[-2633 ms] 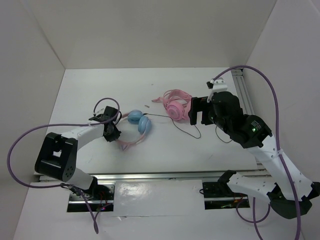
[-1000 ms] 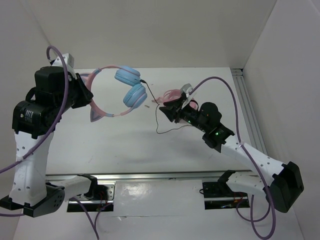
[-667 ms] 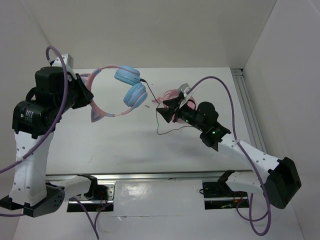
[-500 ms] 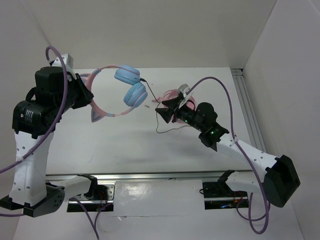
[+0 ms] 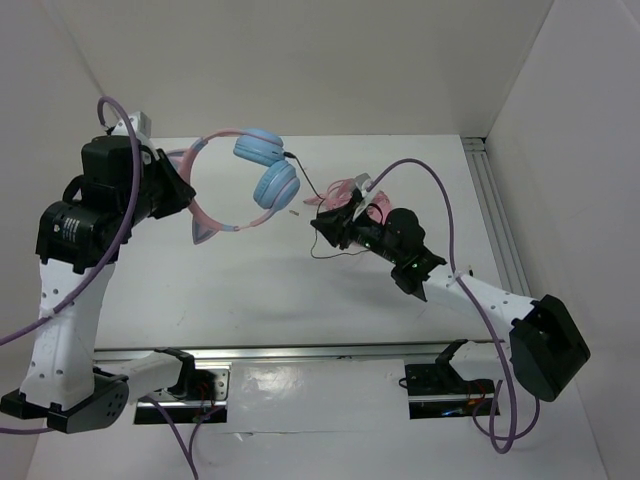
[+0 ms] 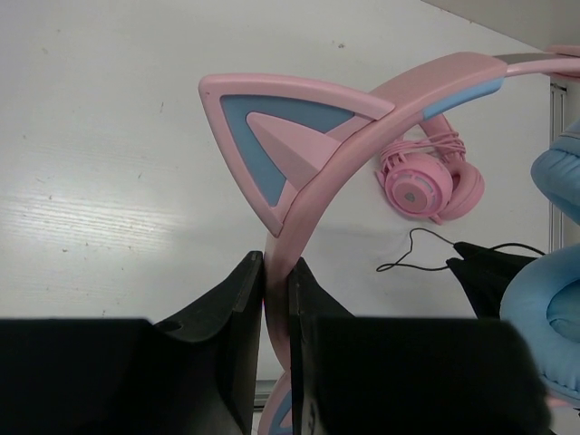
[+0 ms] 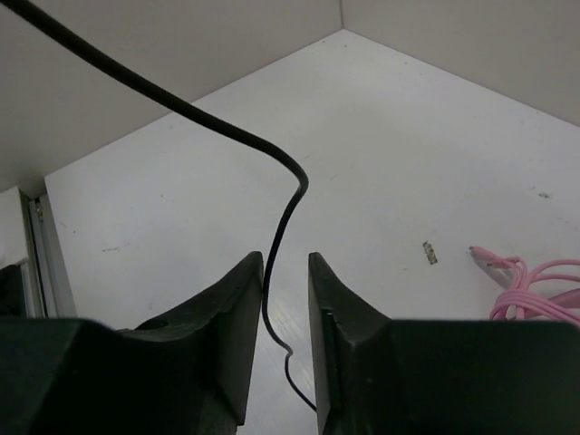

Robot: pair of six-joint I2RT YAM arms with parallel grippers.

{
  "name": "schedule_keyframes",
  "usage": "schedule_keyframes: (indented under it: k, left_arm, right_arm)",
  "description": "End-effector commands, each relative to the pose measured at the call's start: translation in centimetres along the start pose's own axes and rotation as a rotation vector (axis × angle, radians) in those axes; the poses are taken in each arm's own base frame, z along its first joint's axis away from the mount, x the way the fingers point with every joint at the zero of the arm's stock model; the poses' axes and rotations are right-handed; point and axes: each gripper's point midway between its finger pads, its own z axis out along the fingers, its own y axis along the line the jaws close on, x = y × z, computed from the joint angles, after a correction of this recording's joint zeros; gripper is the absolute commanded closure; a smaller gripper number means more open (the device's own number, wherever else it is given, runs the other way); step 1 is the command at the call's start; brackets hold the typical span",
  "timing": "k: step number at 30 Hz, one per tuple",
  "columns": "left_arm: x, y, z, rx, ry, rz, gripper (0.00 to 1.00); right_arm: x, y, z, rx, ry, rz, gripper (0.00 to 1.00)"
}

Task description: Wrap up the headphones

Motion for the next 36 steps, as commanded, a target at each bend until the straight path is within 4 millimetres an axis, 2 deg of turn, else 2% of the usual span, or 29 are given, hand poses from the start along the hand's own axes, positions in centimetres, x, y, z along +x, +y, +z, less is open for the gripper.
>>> schedule_keyframes:
  k: [1, 3, 4, 7, 12, 13, 14, 15, 17, 18, 20, 22, 23, 24, 25, 26, 28, 29, 30, 34, 36]
  left_arm:
    - [-3.1, -2.3, -0.8, 0.104, -0.130, -0.079, 1.00]
    - [-3.1, -2.3, -0.6, 0.106, -0.130, -0.089, 1.00]
    - [-2.8, -2.4, -0.4, 0.110, -0.117, -0.087, 1.00]
    - [-2.6, -2.4, 0.2, 0.110, -0.113, -0.108, 1.00]
    - [-2.2, -1.8, 0.9, 0.094, -0.132, -0.191, 1.00]
    - [-2.2, -1.7, 0.7, 0.096, -0.144, -0.239, 1.00]
    - [-1.4, -1.2, 1.4, 0.078, -0.131, -0.261, 1.00]
    - [-1.8, -1.5, 1.5, 0.097, -0.155, -0.280, 1.00]
    - [-1.4, -1.2, 2.1, 0.091, -0.153, -0.336, 1.00]
    - [-1.8, -1.7, 2.0, 0.114, -0.160, -0.368, 1.00]
    - [-1.2, -1.9, 2.8, 0.127, -0.135, -0.407, 1.00]
    - [-1.6, -3.0, 3.3, 0.188, -0.135, -0.468, 1.00]
    - [-0.5, -3.9, 3.5, 0.242, -0.087, -0.484, 1.00]
    - [-0.5, -4.3, 3.4, 0.282, -0.082, -0.507, 1.00]
    - [-0.4, -5.1, 3.7, 0.325, -0.061, -0.551, 1.00]
    - [0.2, -6.3, 3.7, 0.402, -0.028, -0.565, 1.00]
    - [0.4, -7.1, 3.9, 0.450, 0.008, -0.626, 1.00]
    - [0.7, -7.4, 4.3, 0.465, 0.030, -0.641, 1.00]
    - [0.9, -7.8, 4.2, 0.492, 0.051, -0.648, 1.00]
    - [1.7, -8.3, 5.5, 0.511, 0.106, -0.710, 1.00]
    - [2.6, -8.6, 6.1, 0.536, 0.139, -0.727, 1.00]
  right_arm:
    - [-1.7, 0.0, 0.2, -0.016, -0.082, -0.015, 0.69]
    - [-1.6, -0.4, 0.2, -0.006, -0.085, -0.006, 0.75]
    - [-1.6, -0.4, 0.2, -0.006, -0.085, 0.003, 0.85]
    - [-1.7, -1.1, 0.4, 0.032, -0.094, 0.015, 1.00]
    - [-1.4, -2.6, 0.3, 0.120, -0.081, 0.036, 1.00]
    - [-1.0, -2.6, 0.3, 0.135, -0.069, 0.040, 1.00]
    - [0.0, -2.5, 0.3, 0.149, -0.031, 0.051, 1.00]
    - [-0.4, -3.3, 0.4, 0.186, -0.031, 0.027, 1.00]
    - [0.6, -2.7, 0.5, 0.202, 0.019, 0.022, 1.00]
    - [0.3, -2.9, 0.6, 0.227, 0.020, 0.011, 1.00]
    - [1.7, -2.6, 0.9, 0.238, 0.067, 0.016, 1.00]
    - [1.7, -2.4, 1.1, 0.273, 0.066, 0.032, 1.00]
    - [1.3, -2.6, 1.2, 0.303, 0.043, 0.054, 1.00]
    - [1.7, -3.3, 0.8, 0.357, 0.036, 0.095, 1.00]
    - [1.4, -3.3, 0.9, 0.355, 0.022, 0.109, 1.00]
    - [2.1, -3.4, 0.9, 0.360, 0.044, 0.109, 1.00]
    - [1.4, -2.6, 1.4, 0.336, 0.037, 0.110, 1.00]
    - [1.8, -1.5, 1.5, 0.313, 0.053, 0.110, 1.00]
    - [1.8, -1.5, 1.5, 0.313, 0.053, 0.110, 1.00]
    - [0.7, 0.8, 2.3, 0.242, 0.054, 0.093, 1.00]
    - [1.7, 2.1, 3.0, 0.214, 0.094, 0.083, 1.00]
